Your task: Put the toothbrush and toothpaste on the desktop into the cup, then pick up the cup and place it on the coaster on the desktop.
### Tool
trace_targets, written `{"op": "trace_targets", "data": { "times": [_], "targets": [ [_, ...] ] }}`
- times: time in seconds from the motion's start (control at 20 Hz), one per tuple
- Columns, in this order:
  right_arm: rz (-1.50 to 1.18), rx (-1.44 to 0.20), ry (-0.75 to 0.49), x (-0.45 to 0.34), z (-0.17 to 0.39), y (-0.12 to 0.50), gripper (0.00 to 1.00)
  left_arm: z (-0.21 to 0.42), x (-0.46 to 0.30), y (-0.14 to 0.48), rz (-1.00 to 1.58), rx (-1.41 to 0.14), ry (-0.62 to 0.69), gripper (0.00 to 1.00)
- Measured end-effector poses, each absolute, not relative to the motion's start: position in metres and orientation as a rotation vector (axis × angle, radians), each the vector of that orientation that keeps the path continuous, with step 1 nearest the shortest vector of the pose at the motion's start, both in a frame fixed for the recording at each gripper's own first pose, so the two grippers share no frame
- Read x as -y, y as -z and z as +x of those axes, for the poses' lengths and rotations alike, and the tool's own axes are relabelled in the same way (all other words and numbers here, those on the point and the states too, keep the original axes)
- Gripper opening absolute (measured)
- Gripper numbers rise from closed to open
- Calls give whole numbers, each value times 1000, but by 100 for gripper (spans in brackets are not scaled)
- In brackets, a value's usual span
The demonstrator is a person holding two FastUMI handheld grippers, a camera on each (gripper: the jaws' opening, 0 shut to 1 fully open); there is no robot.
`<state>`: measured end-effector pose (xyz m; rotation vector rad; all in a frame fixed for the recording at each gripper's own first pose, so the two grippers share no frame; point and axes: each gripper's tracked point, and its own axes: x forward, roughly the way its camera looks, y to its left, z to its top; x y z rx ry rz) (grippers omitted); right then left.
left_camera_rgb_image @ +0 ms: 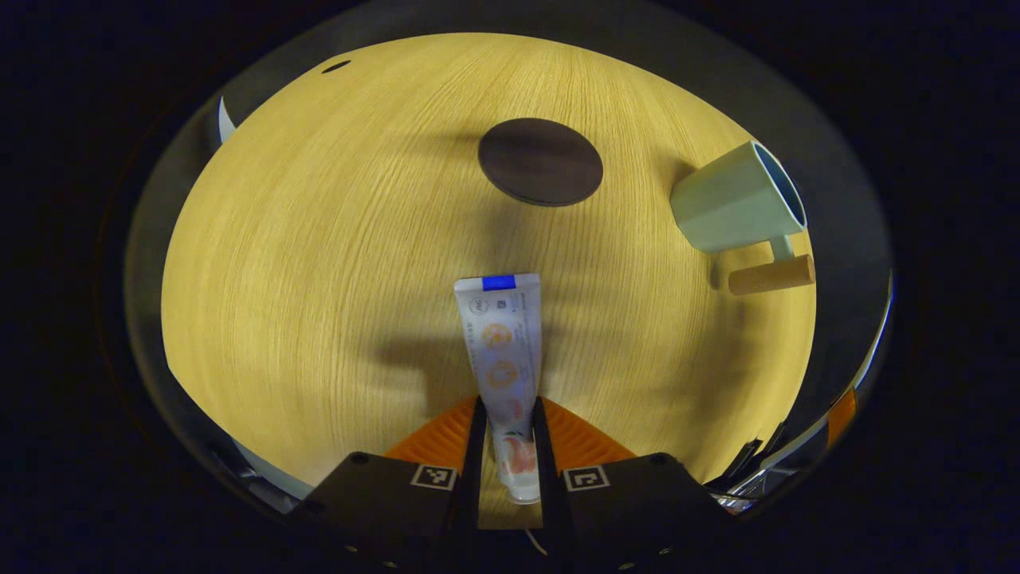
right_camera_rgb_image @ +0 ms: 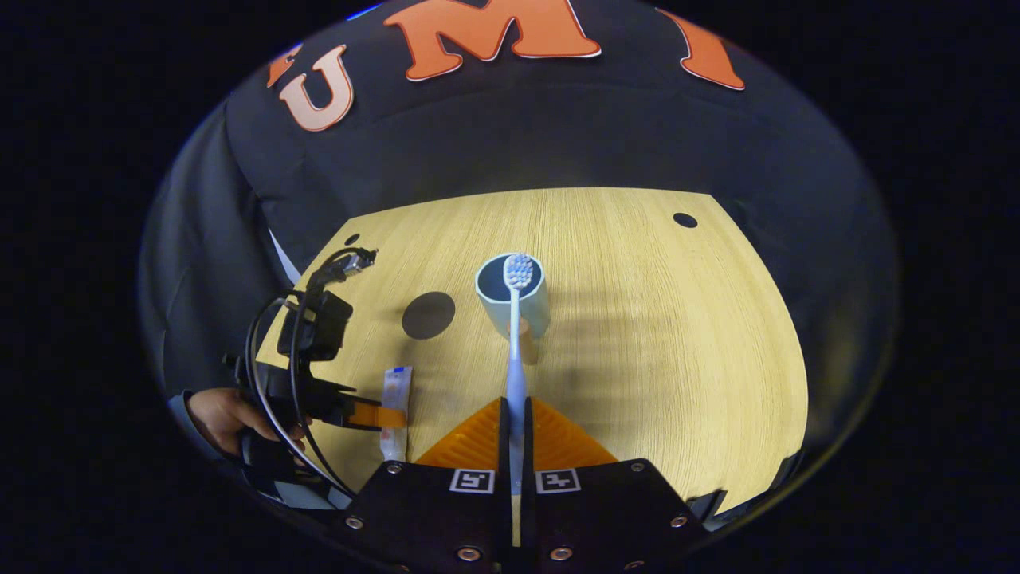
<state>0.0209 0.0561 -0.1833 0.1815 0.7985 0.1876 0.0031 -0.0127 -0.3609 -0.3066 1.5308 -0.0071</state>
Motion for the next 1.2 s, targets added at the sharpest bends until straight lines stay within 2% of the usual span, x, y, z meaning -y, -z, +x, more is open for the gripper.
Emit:
{"op": "trace_targets", "data": {
  "times": [0.1, 0.3, 0.55, 1.2],
  "targets": [
    [194, -780, -176, -56, 28, 180, 5, -5, 16, 348, -267, -1496, 12, 24],
    [224, -704, -176, -59, 47, 167, 5, 4, 12, 350, -247, -1442, 84, 16],
    [210, -584, -180, -61, 75, 143, 5, 7, -14, 328, -183, -1353, 106, 16],
    [194, -265, -219, -75, 174, 97, 5, -46, -35, 281, -282, -1286, 85, 16]
  ]
}}
